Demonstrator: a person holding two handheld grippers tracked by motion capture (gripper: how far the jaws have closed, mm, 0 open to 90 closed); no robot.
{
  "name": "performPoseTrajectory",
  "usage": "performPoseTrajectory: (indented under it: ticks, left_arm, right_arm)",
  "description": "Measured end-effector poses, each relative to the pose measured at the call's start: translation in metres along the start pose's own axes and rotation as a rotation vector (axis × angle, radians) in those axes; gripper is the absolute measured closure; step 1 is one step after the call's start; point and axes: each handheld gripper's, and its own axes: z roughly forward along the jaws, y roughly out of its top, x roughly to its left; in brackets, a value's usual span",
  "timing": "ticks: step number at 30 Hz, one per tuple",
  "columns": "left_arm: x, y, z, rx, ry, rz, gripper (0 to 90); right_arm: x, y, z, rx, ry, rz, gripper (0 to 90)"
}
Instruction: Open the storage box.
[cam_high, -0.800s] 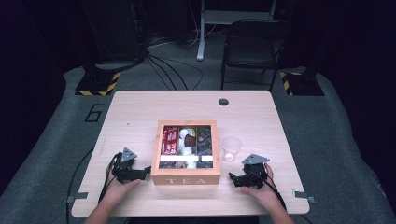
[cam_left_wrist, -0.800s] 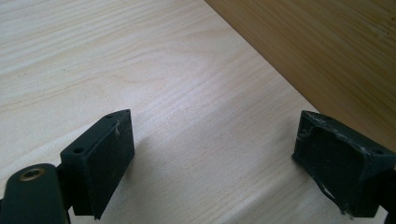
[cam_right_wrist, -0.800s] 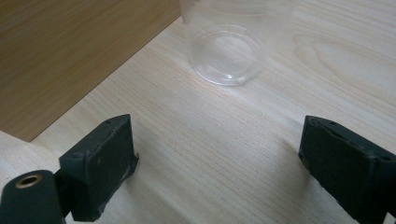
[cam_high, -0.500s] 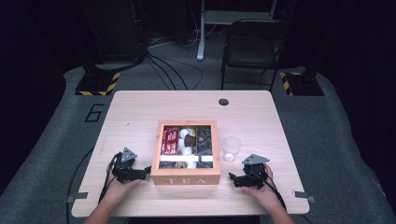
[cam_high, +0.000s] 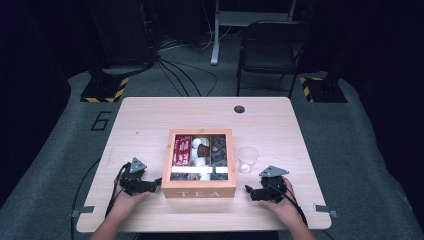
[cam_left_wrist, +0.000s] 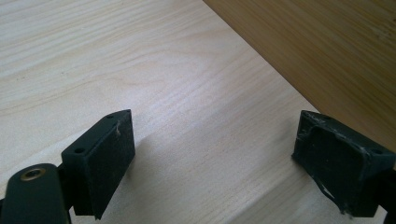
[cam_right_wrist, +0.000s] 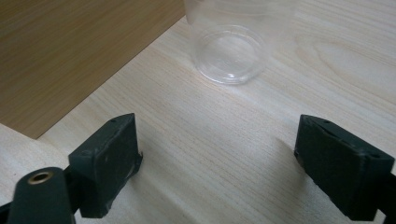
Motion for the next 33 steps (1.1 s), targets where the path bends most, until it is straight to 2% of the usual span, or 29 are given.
performPoseTrajectory:
  ticks: [2,6,10,11,12,14,18,20,24,28,30,33]
  left_arm:
    - [0.0,0.001,-0.001,0.012,-0.003,-0.009,13.2]
    - [0.0,0.001,0.0,0.0,0.007,-0.013,15.3]
    - [-0.001,0.003,-0.002,0.022,0.004,-0.003,18.8]
    - [-0.001,0.004,-0.002,0.022,-0.002,-0.012,19.9]
    - [-0.002,0.004,-0.002,0.021,0.004,-0.014,21.2]
    - [-0.001,0.005,-0.004,0.048,-0.011,-0.006,22.2]
    - [-0.001,0.007,-0.006,0.041,-0.015,-0.012,24.0]
    - [-0.002,0.008,-0.008,0.03,-0.016,-0.043,24.7]
    - [-0.001,0.01,-0.014,0.016,-0.02,-0.053,26.6]
    - [0.0,0.012,-0.02,0.016,-0.042,-0.11,29.5]
    - [0.0,0.012,-0.022,0.012,-0.047,-0.121,30.3]
    - [-0.001,0.014,-0.026,0.008,-0.051,-0.112,31.1]
  right_arm:
    - [0.0,0.0,0.0,-0.015,-0.01,0.0,13.9]
    - [0.001,0.0,0.0,-0.009,-0.007,0.006,17.6]
    - [0.003,0.002,-0.003,0.002,-0.001,0.004,26.4]
    - [0.004,0.003,-0.004,0.01,-0.001,0.014,27.7]
    - [0.003,0.003,-0.004,0.01,0.002,-0.007,29.5]
    - [0.004,0.004,-0.005,0.019,-0.005,0.003,31.9]
    - [0.005,0.005,-0.008,0.03,-0.016,-0.013,33.7]
    - [0.005,0.005,-0.008,0.024,-0.022,-0.01,33.7]
    - [0.004,0.006,-0.013,0.017,-0.013,0.004,34.5]
    - [0.005,0.007,-0.018,0.015,-0.006,-0.004,35.3]
    - [0.007,0.008,-0.02,0.009,-0.004,-0.004,35.8]
    - [0.008,0.01,-0.022,0.0,-0.002,-0.02,36.3]
